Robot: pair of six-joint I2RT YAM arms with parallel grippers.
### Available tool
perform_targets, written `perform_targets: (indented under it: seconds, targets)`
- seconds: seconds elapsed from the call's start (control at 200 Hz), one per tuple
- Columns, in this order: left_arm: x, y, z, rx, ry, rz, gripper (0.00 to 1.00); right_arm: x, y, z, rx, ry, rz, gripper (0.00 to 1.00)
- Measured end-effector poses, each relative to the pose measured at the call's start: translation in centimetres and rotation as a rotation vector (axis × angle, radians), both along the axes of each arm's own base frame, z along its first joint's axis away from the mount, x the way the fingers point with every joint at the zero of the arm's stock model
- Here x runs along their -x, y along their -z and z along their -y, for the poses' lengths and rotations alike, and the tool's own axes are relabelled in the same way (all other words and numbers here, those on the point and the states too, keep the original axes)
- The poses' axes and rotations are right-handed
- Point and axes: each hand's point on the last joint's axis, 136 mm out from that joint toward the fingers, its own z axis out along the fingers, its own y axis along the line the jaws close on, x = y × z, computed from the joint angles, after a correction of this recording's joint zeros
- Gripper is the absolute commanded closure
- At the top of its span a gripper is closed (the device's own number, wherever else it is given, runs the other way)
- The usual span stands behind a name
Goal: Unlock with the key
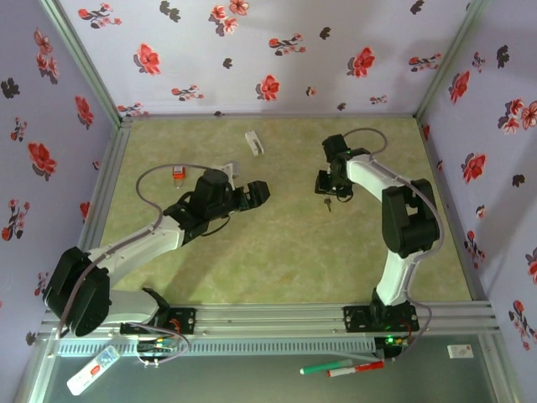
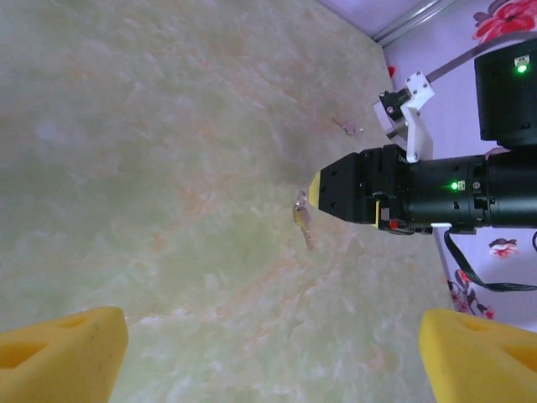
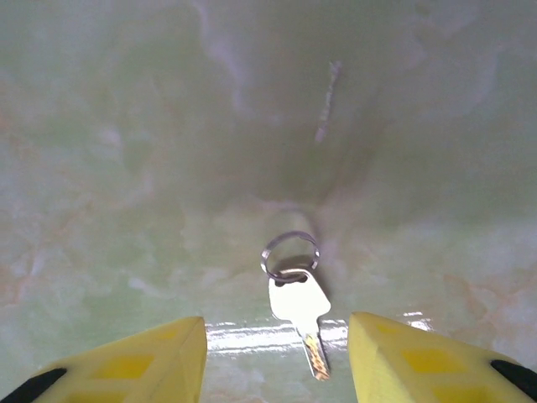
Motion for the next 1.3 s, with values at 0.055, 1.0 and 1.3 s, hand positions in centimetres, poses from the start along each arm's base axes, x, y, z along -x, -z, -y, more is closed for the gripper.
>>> perform_targets:
  seconds: [0.055,1.0,1.3]
  targets:
    - [0.0,0.1,-0.1,-0.007,-0.002,0.0,0.1,-0.1,0.5,-0.2,0.023,-0.004,-0.014,0.55]
    - [0.7,1.4,-2.0,-0.075,-0.037,0.007,0.09,-0.9,3.2,0.8,0.173,0.051,-0.065,0.9]
    - [0.6,1.4,-2.0,-0.087,-0.033,0.016,0.09,0.5,2.6,1.5,0.178,0.074,-0.062,1.0]
